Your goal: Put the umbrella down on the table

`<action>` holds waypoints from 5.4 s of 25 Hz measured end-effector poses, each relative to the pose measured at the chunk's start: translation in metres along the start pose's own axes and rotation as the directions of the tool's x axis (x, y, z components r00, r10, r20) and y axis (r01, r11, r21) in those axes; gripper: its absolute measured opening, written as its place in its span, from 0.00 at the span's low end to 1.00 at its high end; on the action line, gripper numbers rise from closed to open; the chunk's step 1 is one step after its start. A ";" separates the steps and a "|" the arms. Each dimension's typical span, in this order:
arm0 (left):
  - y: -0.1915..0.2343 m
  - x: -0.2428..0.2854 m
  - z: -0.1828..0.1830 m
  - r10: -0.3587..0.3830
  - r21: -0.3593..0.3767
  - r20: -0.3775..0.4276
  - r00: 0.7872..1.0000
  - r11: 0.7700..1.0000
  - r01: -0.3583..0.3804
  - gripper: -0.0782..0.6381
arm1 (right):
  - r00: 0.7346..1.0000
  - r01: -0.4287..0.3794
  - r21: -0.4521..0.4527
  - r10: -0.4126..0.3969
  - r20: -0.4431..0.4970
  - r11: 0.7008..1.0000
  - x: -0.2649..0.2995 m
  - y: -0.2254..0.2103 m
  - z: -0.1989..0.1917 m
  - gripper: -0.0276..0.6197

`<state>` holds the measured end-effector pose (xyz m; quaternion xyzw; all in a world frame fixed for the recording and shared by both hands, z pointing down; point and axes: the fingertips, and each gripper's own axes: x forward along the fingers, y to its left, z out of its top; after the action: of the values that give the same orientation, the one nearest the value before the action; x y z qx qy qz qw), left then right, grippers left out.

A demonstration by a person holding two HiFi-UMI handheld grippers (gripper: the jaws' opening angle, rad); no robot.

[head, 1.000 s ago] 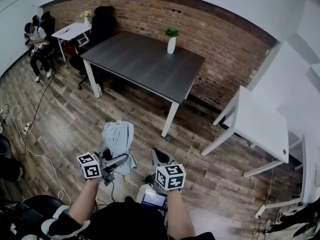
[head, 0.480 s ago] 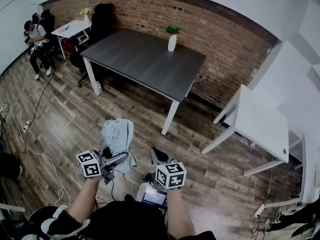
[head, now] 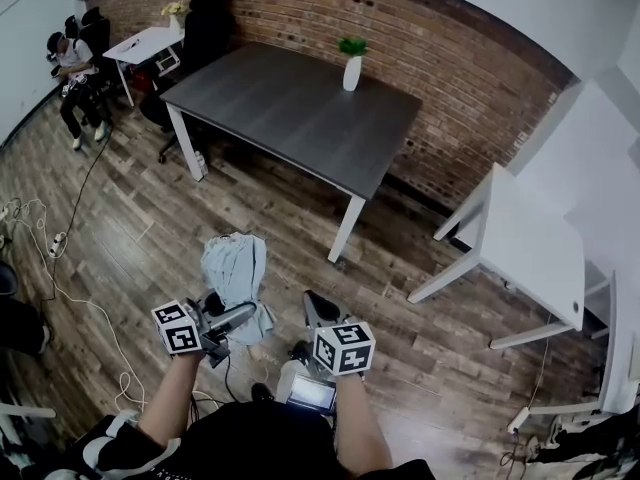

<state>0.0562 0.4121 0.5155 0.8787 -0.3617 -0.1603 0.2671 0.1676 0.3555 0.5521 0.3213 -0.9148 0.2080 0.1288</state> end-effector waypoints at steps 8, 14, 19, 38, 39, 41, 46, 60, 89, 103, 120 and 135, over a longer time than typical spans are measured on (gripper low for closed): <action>0.035 0.034 0.023 0.003 -0.025 -0.003 1.000 1.000 -0.004 0.52 | 1.000 -0.004 0.030 0.004 -0.007 1.000 0.037 -0.041 0.020 0.05; 0.064 0.075 0.049 0.005 -0.035 0.015 1.000 0.999 -0.004 0.52 | 1.000 -0.010 0.033 0.010 0.001 0.999 0.062 -0.086 0.048 0.05; 0.083 0.115 0.066 0.005 -0.032 0.028 1.000 0.999 -0.004 0.52 | 1.000 -0.020 0.035 0.020 0.003 0.999 0.076 -0.127 0.068 0.05; 0.152 0.166 0.105 -0.002 -0.054 0.042 0.999 0.999 0.004 0.52 | 1.000 -0.014 0.052 0.015 -0.021 0.999 0.143 -0.183 0.103 0.05; 0.159 0.167 0.109 -0.009 -0.055 0.040 0.999 0.998 0.011 0.52 | 1.000 -0.007 0.053 0.009 -0.021 0.999 0.148 -0.184 0.106 0.05; 0.174 0.172 0.118 -0.021 -0.059 0.037 0.999 0.998 0.023 0.52 | 1.000 0.008 0.051 -0.006 -0.022 0.999 0.161 -0.186 0.113 0.05; 0.217 0.183 0.146 -0.057 -0.076 0.033 0.998 0.995 0.059 0.52 | 0.999 0.047 0.041 -0.046 -0.025 0.998 0.201 -0.192 0.137 0.05; 0.320 0.197 0.233 -0.142 -0.010 -0.082 0.986 0.990 0.142 0.52 | 0.992 0.124 -0.041 -0.125 -0.014 0.991 0.320 -0.171 0.218 0.05; 0.446 0.289 0.315 -0.185 -0.102 -0.061 0.981 0.979 0.178 0.52 | 0.983 0.183 0.044 -0.184 0.018 0.982 0.451 -0.272 0.303 0.05; 0.517 0.377 0.354 -0.158 -0.149 -0.048 0.986 0.977 0.150 0.52 | 0.990 0.143 0.086 -0.142 -0.017 0.986 0.513 -0.356 0.345 0.05; 0.563 0.409 0.362 -0.209 -0.167 -0.170 0.963 0.969 0.181 0.52 | 0.979 0.203 0.165 -0.205 -0.008 0.965 0.552 -0.385 0.359 0.05; 0.561 0.422 0.373 -0.294 -0.145 -0.225 0.929 0.953 0.267 0.52 | 0.964 0.258 0.153 -0.264 0.024 0.954 0.550 -0.383 0.377 0.05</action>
<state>-0.1395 -0.3579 0.5058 0.9181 -0.1872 -0.1076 0.3325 -0.0432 -0.3837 0.5378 0.4526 -0.8490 0.2493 0.1105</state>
